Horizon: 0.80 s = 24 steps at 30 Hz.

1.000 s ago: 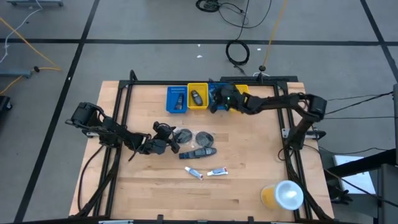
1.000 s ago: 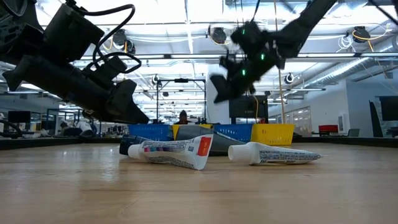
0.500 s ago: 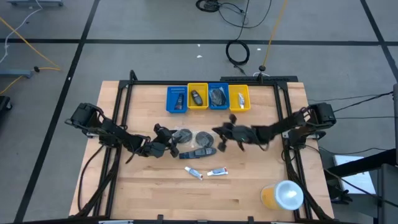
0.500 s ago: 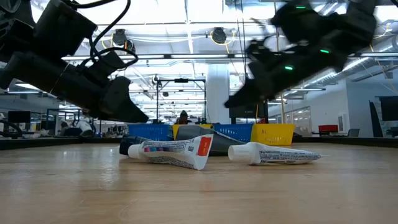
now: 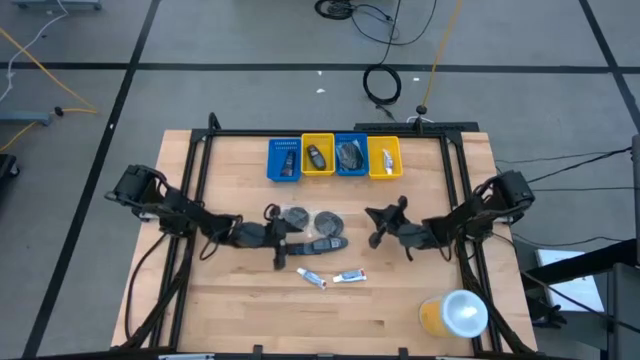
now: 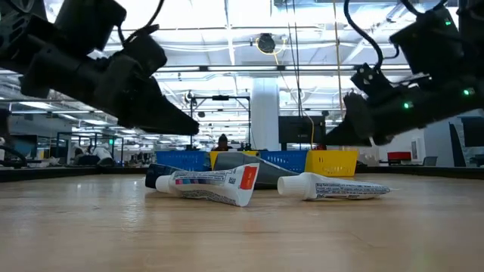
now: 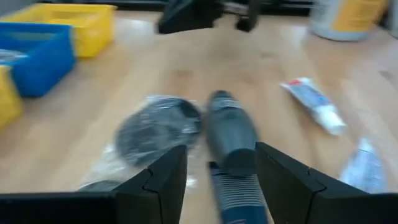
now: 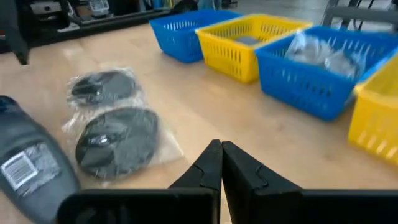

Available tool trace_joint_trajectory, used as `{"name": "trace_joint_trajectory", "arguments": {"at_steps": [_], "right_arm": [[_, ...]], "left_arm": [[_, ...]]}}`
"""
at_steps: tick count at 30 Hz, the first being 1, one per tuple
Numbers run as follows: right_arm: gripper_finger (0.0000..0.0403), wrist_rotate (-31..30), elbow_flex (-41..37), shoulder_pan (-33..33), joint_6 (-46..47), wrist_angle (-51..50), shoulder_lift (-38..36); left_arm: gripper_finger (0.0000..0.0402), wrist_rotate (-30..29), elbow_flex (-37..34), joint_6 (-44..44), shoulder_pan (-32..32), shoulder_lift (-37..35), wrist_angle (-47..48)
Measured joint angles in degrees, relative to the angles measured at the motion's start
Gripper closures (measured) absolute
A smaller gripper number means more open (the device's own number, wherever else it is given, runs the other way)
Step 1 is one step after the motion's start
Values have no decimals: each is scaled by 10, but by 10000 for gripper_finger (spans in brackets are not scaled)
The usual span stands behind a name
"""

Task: Pick & Place Travel size toiletries
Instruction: Put the blue shave cream into the left blue bin

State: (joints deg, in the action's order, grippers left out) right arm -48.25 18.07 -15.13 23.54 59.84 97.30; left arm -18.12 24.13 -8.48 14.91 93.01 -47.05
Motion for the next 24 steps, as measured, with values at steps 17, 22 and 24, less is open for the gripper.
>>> {"name": "trace_joint_trajectory", "arguments": {"at_steps": [17, 22, 24], "right_arm": [[403, -87, 81, -37, 90, 4, 180], [403, -85, 83, -37, 85, 8, 181], [403, -85, 83, -37, 84, 12, 181]], "left_arm": [[76, 97, 133, -82, 0, 0, 369], [98, 70, 132, -101, 0, 0, 375], [116, 66, 132, -101, 2, 0, 370]]}}
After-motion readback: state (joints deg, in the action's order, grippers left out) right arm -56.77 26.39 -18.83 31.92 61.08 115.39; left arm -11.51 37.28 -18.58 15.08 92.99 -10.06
